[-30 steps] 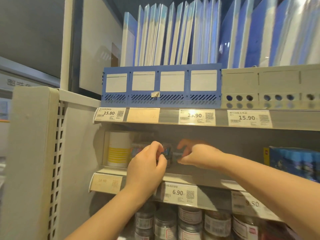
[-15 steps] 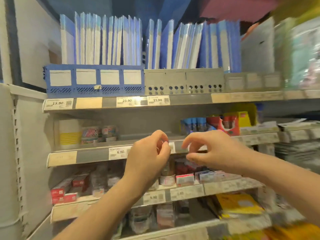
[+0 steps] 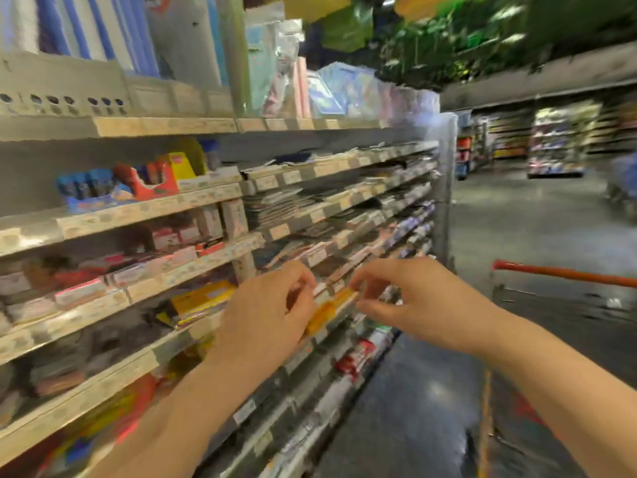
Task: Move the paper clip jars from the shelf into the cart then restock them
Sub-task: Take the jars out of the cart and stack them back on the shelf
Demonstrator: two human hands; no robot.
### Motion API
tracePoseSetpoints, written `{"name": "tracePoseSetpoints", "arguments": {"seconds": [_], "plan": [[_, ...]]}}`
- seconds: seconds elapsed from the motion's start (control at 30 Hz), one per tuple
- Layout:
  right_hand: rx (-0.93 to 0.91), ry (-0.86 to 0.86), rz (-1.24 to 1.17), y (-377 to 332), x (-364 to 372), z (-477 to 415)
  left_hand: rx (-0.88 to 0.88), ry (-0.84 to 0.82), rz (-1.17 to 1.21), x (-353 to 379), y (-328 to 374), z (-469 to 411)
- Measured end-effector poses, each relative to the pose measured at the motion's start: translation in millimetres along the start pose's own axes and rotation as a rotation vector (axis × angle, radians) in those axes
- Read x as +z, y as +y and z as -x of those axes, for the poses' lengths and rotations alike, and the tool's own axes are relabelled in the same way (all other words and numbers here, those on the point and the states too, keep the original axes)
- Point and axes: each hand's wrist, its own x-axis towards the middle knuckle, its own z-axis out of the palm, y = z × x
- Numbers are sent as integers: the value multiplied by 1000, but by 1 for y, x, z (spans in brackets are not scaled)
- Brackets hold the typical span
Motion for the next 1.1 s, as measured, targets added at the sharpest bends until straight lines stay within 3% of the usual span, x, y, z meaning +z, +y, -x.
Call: {"name": "tracePoseSetpoints", "arguments": {"seconds": [0.23, 0.43, 0.53, 0.73, 1.1], "plan": [[352, 84, 18, 113, -35, 147, 154, -213, 151, 144, 126, 1], [636, 110, 56, 200, -65, 260, 129, -351, 273, 265, 222, 21], [768, 121, 87, 237, -63, 300, 74, -500, 263, 316, 246, 33], [982, 118, -3, 295, -5, 345, 13, -683, 219, 405, 240, 61], [1452, 138, -200, 374, 131, 357, -40, -1131, 121, 548, 167, 107]]}}
